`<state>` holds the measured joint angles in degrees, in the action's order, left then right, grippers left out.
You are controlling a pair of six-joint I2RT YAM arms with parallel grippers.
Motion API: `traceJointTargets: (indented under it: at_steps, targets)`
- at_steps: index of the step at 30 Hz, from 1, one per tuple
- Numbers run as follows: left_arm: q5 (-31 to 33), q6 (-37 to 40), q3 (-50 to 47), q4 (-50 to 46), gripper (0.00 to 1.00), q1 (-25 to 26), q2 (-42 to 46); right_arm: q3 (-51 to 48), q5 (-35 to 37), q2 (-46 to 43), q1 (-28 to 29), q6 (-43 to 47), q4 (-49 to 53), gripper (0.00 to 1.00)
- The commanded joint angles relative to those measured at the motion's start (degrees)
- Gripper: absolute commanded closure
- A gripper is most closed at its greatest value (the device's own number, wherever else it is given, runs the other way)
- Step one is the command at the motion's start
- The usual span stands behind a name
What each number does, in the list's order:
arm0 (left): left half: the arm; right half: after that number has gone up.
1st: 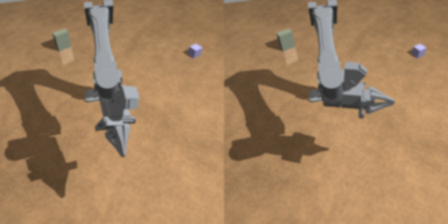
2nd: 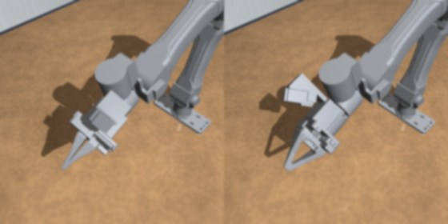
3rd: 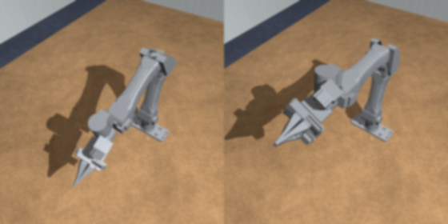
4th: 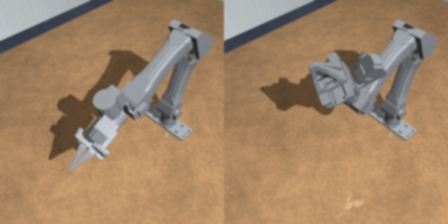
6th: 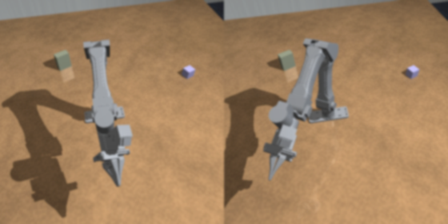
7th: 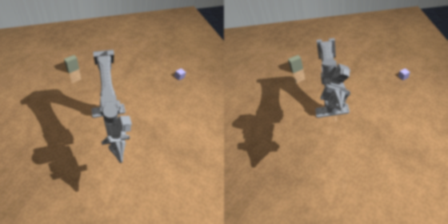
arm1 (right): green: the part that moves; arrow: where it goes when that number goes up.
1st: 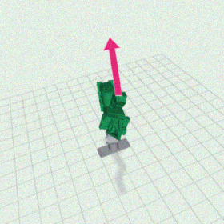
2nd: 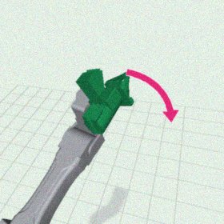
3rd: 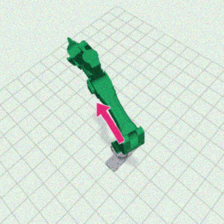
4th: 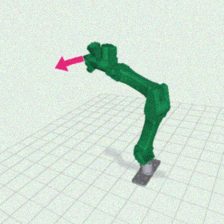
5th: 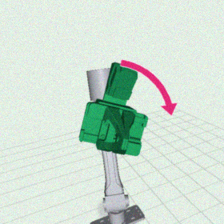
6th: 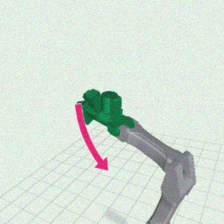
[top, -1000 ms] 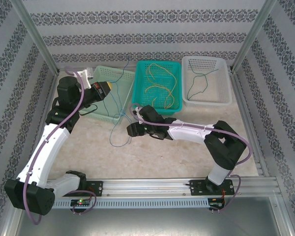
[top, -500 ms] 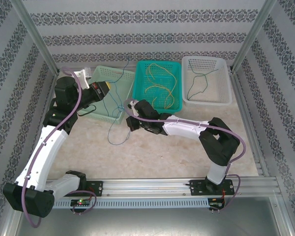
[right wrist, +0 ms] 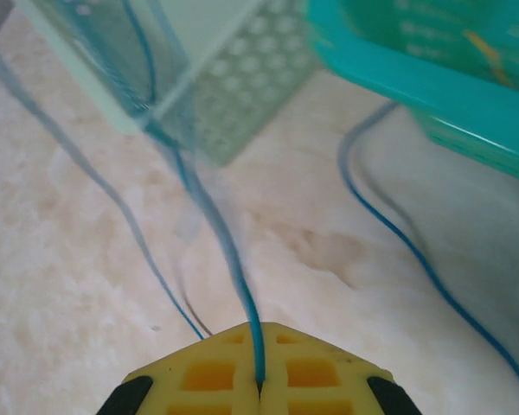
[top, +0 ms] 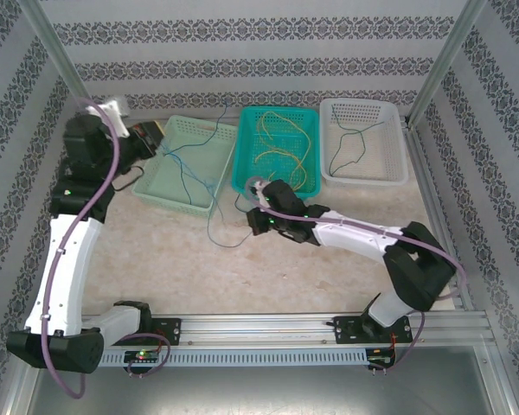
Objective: Untangle the cables
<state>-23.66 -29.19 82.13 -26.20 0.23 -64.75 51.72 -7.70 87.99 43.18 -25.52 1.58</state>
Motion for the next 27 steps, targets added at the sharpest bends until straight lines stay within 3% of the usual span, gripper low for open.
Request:
traceJointTargets:
  at_steps: [1, 6, 12, 15, 18, 21, 27]
  targets:
    - [0.89, 4.38, 9.08, -3.07, 0.90, -4.64, -1.65, -6.74, 1.81, -6.25, -3.64, -2.59, 1.71, 1.00]
    - [-1.29, 4.11, 22.11, -4.04, 0.89, -8.58, -7.27, -14.36, 2.42, -13.76, -7.91, -4.89, 2.81, 1.00]
    - [-5.22, 1.98, 35.09, -5.89, 0.88, -9.37, -16.39, -15.43, 4.70, -15.04, -8.51, -4.61, 7.06, 1.00]
    - [-5.28, 1.69, 38.18, -5.74, 0.88, -10.15, -18.99, -16.15, 5.06, -15.86, -9.80, -4.43, 8.30, 1.00]
    - [-9.61, 0.02, 40.64, -5.89, 0.89, -10.25, -22.52, -17.16, 3.92, -17.37, -10.31, -4.61, 6.80, 1.00]
    - [-11.71, -1.25, 39.58, -6.55, 0.89, -10.26, -24.86, -16.60, 2.72, -17.69, -10.32, -4.80, 6.10, 1.00]
    - [-11.38, -2.72, 26.92, -0.95, 0.89, -10.25, -25.24, -13.91, 2.17, -18.13, -10.31, -5.06, 6.96, 1.00]
